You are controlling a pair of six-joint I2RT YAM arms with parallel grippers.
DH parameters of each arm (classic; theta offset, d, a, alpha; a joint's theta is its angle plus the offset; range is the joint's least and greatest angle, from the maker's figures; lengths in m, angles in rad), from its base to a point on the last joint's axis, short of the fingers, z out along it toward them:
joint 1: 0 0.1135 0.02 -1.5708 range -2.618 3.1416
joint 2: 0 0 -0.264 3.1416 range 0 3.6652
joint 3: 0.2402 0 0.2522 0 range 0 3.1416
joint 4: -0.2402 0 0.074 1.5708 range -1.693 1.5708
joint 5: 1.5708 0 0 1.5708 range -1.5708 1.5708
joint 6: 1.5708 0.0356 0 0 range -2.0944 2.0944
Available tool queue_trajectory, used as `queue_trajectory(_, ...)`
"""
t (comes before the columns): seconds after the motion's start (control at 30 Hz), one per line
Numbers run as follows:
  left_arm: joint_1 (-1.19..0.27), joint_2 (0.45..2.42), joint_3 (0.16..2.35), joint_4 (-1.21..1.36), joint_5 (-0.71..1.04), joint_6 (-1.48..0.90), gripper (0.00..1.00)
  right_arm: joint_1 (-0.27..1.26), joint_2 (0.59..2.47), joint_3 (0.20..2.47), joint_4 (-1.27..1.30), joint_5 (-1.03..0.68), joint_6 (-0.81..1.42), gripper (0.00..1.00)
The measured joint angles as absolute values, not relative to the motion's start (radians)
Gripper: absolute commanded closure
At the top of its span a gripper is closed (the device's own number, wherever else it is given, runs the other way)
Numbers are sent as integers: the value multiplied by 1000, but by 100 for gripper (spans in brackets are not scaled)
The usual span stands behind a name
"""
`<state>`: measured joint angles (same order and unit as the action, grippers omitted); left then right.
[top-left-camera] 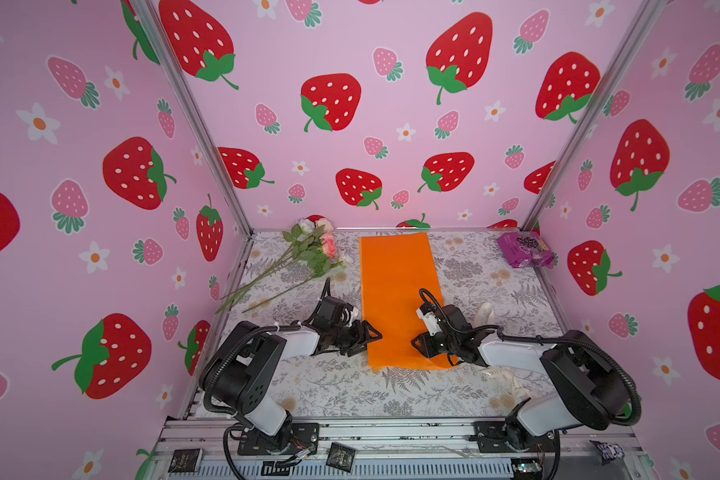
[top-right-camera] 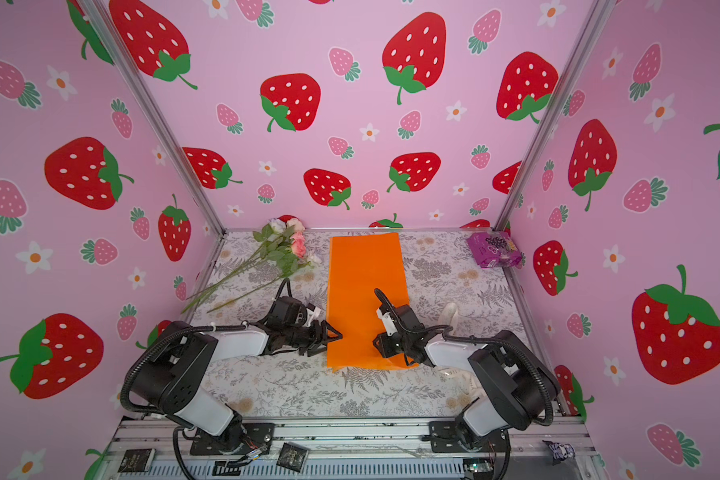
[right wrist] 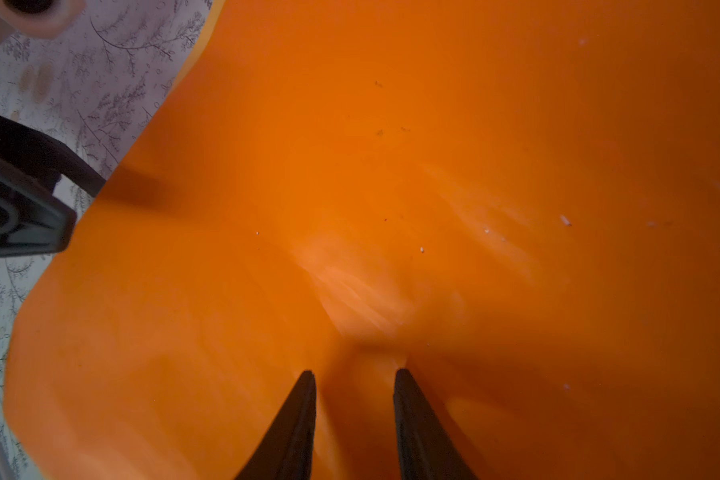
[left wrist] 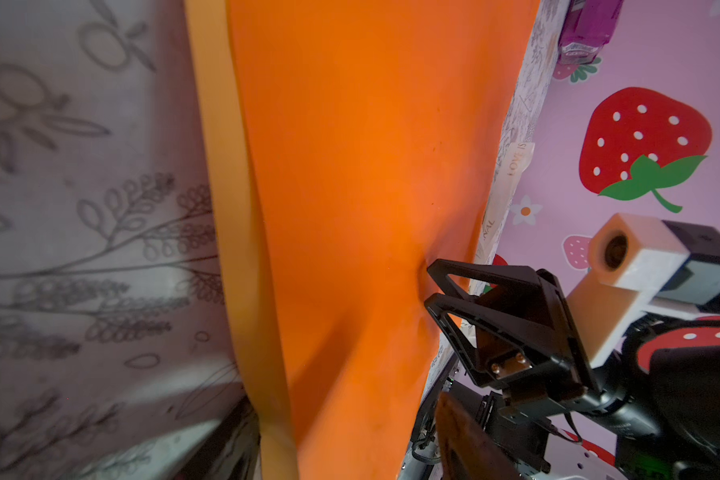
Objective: Tie the bouquet of fake flowers
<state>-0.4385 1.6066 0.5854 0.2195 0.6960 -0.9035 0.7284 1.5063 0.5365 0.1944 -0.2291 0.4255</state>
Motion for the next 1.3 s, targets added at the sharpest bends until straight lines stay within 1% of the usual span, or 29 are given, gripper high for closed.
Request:
queue_trajectory(0.07,-439,1606,585,219,695,-907,36,728,1509,537,199,-225,426,64)
queue_trajectory(0.2,-439,1585,585,179,672,-912,43,728,1513,537,208,-220,426,64)
queue_trajectory(0.3,-439,1542,585,127,648,-908,51,728,1517,537,216,-217,426,64)
queue_trajectory(0.4,-439,1514,587,96,640,-905,55,728,1519,537,220,-216,426,64)
queue_trajectory(0.57,-439,1554,603,83,657,-897,62,728,1520,537,222,-216,426,64)
queue_trajectory(0.63,-439,1581,611,80,667,-896,68,728,1520,537,222,-216,426,64)
queue_trajectory(0.8,-443,1590,612,65,670,-895,70,728,1520,537,223,-214,426,64)
queue_trajectory(0.9,-443,1579,612,57,671,-895,74,728,1522,537,226,-213,426,64)
queue_trajectory(1.03,-445,1563,616,44,675,-897,74,728,1524,537,232,-212,426,64)
queue_trajectory(1.07,-446,1558,619,39,675,-896,76,728,1525,537,232,-212,426,64)
queue_trajectory(1.3,-456,1536,653,14,686,-894,77,728,1533,537,250,-210,426,64)
